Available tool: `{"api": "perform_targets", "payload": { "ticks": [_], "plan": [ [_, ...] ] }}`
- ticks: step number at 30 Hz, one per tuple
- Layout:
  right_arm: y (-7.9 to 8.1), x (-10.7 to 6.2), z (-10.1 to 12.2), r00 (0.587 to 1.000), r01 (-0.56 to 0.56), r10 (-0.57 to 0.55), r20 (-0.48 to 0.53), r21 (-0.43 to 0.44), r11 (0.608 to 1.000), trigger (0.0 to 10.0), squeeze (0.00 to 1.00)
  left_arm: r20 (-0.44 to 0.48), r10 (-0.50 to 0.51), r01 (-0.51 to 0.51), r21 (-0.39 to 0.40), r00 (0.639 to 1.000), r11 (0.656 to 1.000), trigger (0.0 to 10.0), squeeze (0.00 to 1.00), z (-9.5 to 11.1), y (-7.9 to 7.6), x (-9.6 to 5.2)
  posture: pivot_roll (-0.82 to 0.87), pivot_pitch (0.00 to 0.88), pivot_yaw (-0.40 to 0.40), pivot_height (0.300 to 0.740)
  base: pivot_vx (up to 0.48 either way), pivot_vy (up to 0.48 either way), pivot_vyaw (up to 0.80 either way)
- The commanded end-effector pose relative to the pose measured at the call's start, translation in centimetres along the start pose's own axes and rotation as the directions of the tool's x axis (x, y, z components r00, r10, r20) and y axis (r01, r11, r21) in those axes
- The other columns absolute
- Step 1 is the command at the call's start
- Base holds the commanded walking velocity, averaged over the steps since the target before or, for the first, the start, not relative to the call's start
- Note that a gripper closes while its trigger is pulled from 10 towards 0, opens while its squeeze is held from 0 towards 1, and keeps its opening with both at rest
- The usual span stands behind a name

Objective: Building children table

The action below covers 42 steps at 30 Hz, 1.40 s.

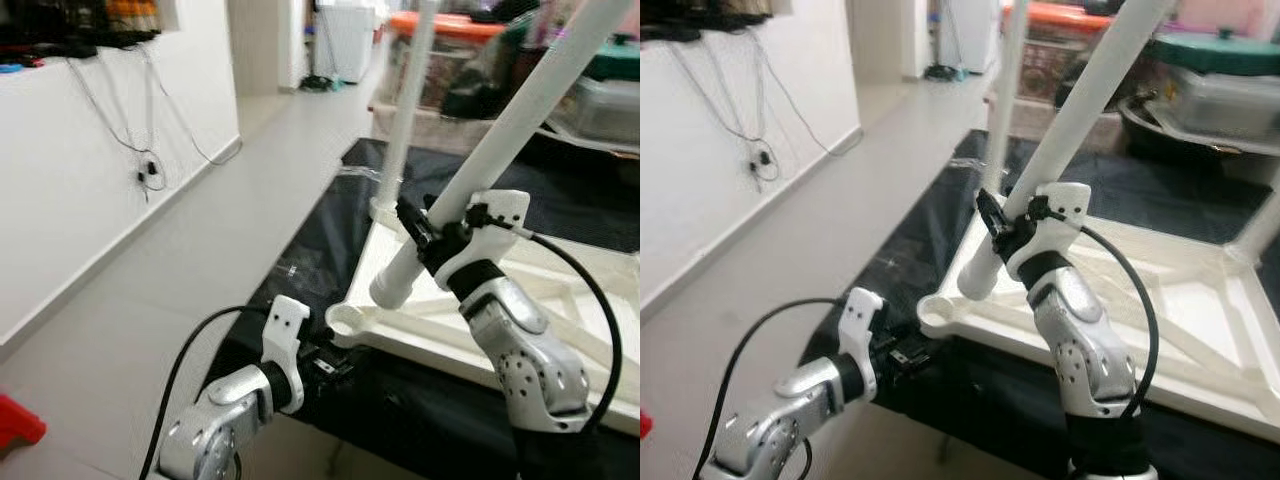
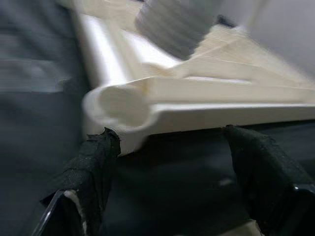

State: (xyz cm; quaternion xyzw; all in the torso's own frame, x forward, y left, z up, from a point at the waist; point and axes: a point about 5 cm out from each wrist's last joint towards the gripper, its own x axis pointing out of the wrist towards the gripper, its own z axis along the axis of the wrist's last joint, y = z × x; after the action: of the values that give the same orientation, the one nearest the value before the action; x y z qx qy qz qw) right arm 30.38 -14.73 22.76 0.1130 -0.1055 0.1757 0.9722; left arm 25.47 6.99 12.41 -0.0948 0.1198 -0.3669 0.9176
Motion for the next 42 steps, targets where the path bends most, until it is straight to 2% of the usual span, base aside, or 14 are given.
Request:
{"api": "perform_targets", "payload": {
  "ticks": [1,13,20,28,30,32,33,42],
  "plan": [
    [0.2,-0.3,0.3,1.0,-0.006,0.007,0.027,-0.024,1.0,10.0,0.0,0.014,0.01,-0.011,0.027,1.0,1.0,10.0,0.0,0.0,-0.2,-0.1,0.06,0.0,-0.074,0.74,0.0,0.0,0.8],
    [0.6,-0.5,-0.6,1.0,-0.014,0.014,-0.012,-0.034,0.999,10.0,0.0,-0.002,0.017,-0.017,0.039,1.0,0.999,10.0,0.0,-0.8,-0.7,-0.7,0.06,0.0,-0.081,0.74,0.0,0.0,0.75],
    [-0.4,-0.4,-0.1,1.0,0.03,-0.03,-0.003,-0.042,0.999,10.0,0.0,-0.004,0.018,-0.018,0.042,1.0,0.999,10.0,0.0,-0.8,-1.0,-1.3,0.06,0.0,-0.084,0.74,0.0,0.0,0.0],
    [-1.0,-0.2,0.4,0.999,0.037,-0.037,-0.001,-0.06,0.998,10.0,0.0,-0.005,0.029,-0.029,0.047,1.0,0.998,10.0,0.0,-0.6,-1.2,-2.1,0.07,0.0,-0.084,0.74,0.0,0.0,-0.8],
    [-1.4,-0.2,0.8,1.0,0.018,-0.019,-0.003,-0.069,0.997,10.0,0.0,0.001,0.032,-0.032,0.093,0.999,0.995,10.0,0.0,-0.2,-1.4,-2.6,0.07,0.042,-0.082,0.74,0.0,0.0,-0.8],
    [-1.4,-0.2,0.8,1.0,0.009,-0.01,-0.008,-0.071,0.997,10.0,0.0,0.003,0.032,-0.032,0.112,0.999,0.993,10.0,0.0,-0.1,-1.4,-2.8,0.07,0.042,-0.082,0.74,0.0,0.0,-0.8],
    [-1.6,0.0,0.8,1.0,0.003,-0.005,-0.019,-0.082,0.997,10.0,0.0,0.0,0.023,-0.022,0.151,1.0,0.988,10.0,0.0,0.1,-1.5,-3.0,0.07,0.064,-0.08,0.74,0.0,0.0,-0.68],
    [-2.1,0.2,0.9,0.999,-0.01,0.006,-0.036,-0.127,0.992,10.0,0.0,0.041,0.008,-0.018,0.245,0.999,0.969,10.0,0.0,1.3,-1.9,-3.4,0.07,0.119,-0.079,0.74,0.0,0.0,-0.19]
  ]
}}
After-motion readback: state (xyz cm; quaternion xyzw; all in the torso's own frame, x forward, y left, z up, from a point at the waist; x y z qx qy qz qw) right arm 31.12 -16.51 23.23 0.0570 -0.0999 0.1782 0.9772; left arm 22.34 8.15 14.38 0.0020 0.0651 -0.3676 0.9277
